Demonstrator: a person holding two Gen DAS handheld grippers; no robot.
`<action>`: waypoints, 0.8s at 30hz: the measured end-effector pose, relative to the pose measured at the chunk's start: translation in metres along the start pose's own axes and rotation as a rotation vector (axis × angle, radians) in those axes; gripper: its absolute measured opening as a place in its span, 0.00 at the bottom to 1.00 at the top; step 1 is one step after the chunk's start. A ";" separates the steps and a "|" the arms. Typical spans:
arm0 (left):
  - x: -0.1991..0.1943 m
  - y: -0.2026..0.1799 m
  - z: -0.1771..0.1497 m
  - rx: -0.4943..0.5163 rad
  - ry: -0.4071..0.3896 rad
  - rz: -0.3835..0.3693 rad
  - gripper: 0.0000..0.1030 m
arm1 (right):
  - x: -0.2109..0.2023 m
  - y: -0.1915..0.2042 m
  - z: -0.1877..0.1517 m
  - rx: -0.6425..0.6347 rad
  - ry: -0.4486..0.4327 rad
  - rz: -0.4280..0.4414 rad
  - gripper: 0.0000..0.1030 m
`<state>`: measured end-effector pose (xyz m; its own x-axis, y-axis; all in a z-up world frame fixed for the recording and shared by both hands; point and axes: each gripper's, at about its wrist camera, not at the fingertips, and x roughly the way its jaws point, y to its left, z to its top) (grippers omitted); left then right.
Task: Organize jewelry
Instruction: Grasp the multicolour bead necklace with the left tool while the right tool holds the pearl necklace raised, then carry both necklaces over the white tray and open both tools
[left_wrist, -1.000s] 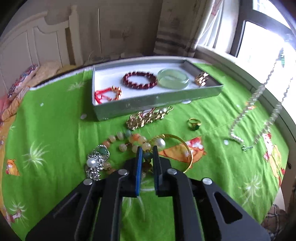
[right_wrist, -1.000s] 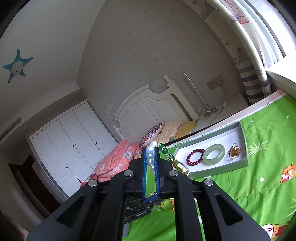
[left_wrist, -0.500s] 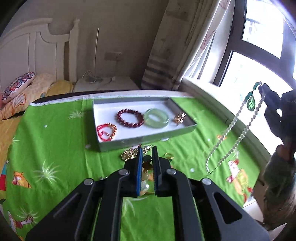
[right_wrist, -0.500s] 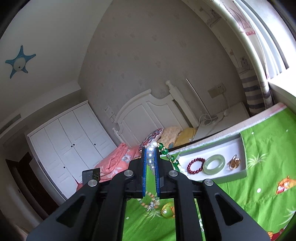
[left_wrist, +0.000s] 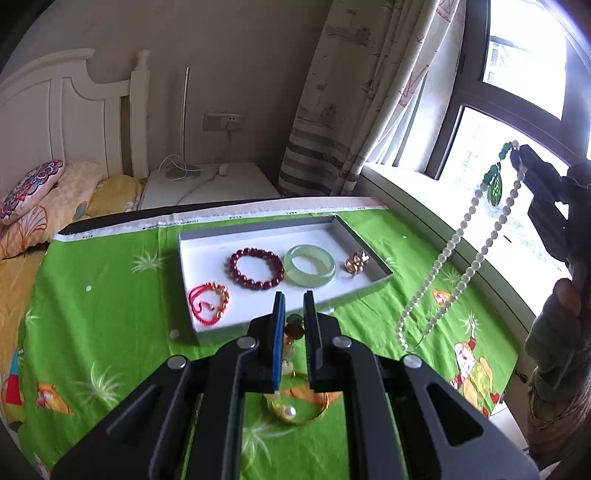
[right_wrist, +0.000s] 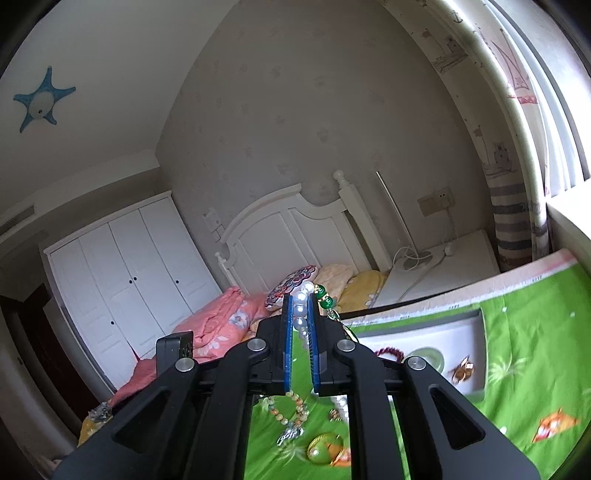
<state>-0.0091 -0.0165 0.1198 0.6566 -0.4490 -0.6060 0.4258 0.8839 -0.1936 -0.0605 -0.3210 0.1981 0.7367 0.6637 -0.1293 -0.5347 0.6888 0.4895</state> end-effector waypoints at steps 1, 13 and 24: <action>0.003 0.000 0.004 0.002 0.001 0.004 0.09 | 0.004 -0.001 0.005 -0.008 -0.001 -0.009 0.10; 0.045 0.017 0.045 -0.007 0.024 0.049 0.09 | 0.076 -0.018 0.055 -0.063 0.030 -0.103 0.10; 0.090 0.054 0.059 -0.083 0.032 0.113 0.09 | 0.174 -0.038 0.050 -0.015 0.138 -0.070 0.10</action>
<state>0.1096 -0.0171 0.1000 0.6769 -0.3424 -0.6516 0.2961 0.9371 -0.1848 0.1087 -0.2464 0.2003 0.7090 0.6469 -0.2808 -0.4905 0.7385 0.4627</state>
